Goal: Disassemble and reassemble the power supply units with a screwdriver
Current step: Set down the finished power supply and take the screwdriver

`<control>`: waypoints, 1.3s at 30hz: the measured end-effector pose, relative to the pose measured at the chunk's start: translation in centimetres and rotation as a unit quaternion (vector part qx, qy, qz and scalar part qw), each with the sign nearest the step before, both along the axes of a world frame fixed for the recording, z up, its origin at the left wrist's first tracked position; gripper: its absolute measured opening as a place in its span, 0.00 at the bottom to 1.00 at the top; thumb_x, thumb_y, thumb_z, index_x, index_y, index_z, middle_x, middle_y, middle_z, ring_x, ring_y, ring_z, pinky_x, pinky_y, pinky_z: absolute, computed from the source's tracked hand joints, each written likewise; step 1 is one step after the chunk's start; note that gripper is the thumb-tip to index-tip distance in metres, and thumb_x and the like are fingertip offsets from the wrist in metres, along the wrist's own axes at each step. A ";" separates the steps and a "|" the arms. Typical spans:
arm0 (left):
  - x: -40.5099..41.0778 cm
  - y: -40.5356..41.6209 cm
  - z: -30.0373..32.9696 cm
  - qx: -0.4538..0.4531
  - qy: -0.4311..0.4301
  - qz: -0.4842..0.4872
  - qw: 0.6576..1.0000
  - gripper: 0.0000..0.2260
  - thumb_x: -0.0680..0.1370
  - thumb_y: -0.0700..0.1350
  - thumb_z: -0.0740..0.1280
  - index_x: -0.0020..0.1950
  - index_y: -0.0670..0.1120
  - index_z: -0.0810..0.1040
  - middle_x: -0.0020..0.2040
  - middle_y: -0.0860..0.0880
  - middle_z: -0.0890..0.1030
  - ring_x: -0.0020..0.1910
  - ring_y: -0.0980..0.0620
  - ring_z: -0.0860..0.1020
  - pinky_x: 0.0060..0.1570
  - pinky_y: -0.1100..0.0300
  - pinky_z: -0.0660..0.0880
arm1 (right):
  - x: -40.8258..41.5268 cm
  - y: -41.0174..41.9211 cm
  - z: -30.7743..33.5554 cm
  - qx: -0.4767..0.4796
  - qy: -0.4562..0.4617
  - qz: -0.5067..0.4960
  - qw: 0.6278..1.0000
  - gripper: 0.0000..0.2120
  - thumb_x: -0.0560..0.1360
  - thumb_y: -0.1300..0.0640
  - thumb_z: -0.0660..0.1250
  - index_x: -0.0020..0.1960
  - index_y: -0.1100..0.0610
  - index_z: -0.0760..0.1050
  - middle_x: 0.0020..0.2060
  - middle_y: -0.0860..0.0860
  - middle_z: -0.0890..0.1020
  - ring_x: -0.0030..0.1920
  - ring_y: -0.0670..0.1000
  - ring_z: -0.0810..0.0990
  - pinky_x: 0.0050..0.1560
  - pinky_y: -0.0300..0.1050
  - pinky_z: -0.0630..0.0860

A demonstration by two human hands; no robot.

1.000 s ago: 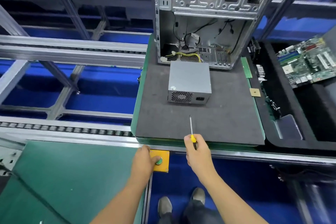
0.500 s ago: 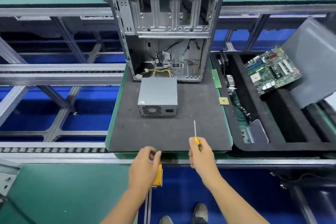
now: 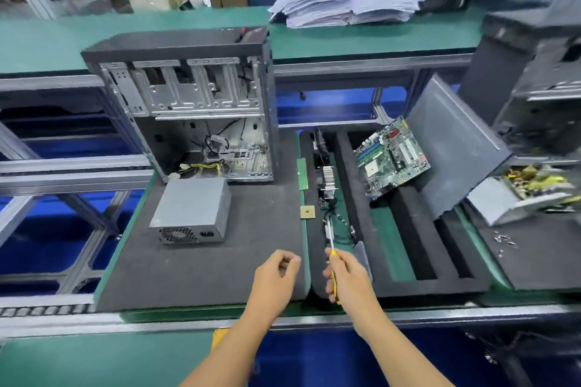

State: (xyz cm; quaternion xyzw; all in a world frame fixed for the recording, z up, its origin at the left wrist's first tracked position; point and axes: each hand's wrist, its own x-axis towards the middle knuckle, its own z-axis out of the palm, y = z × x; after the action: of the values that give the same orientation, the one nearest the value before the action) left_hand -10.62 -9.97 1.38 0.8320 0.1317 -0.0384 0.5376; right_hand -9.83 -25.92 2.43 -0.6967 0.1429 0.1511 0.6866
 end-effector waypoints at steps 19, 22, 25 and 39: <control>7.2 -10.5 -0.6 -0.001 0.026 -0.041 0.999 0.08 0.81 0.47 0.66 0.44 0.47 0.80 0.39 0.47 0.83 0.30 0.60 0.78 0.32 0.63 0.73 | 4.6 -9.4 -0.1 -0.045 -0.003 0.030 0.999 0.06 0.81 0.53 0.61 0.54 0.46 0.77 0.37 0.49 0.80 0.28 0.45 0.76 0.29 0.38 0.72; 7.6 -11.0 -1.2 0.005 0.043 -0.034 0.998 0.09 0.81 0.49 0.66 0.43 0.47 0.80 0.36 0.48 0.83 0.30 0.59 0.78 0.33 0.60 0.73 | 4.5 -11.0 -0.7 -0.066 -0.003 0.043 0.997 0.05 0.80 0.53 0.62 0.53 0.46 0.76 0.35 0.49 0.80 0.29 0.45 0.76 0.29 0.38 0.72; 7.8 -11.5 -1.9 0.002 0.053 -0.036 0.998 0.10 0.81 0.48 0.66 0.42 0.48 0.80 0.36 0.50 0.82 0.31 0.57 0.80 0.34 0.60 0.73 | 4.6 -12.8 -1.2 -0.095 -0.001 0.045 0.994 0.05 0.80 0.54 0.63 0.53 0.48 0.77 0.35 0.48 0.79 0.29 0.43 0.75 0.30 0.37 0.72; 9.7 -9.5 -2.7 -0.044 0.052 0.002 0.998 0.08 0.81 0.45 0.66 0.44 0.47 0.81 0.38 0.49 0.84 0.32 0.57 0.80 0.36 0.58 0.75 | 6.6 -15.2 -1.9 -0.182 -0.075 0.000 0.980 0.14 0.80 0.41 0.60 0.39 0.46 0.68 0.27 0.44 0.69 0.28 0.44 0.65 0.29 0.36 0.65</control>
State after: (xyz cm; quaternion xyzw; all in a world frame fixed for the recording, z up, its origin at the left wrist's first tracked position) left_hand -0.89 -19.43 -1.30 0.8043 0.1593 -0.0865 0.5659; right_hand -3.27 -41.15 0.54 -0.8194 0.1161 0.0701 0.5569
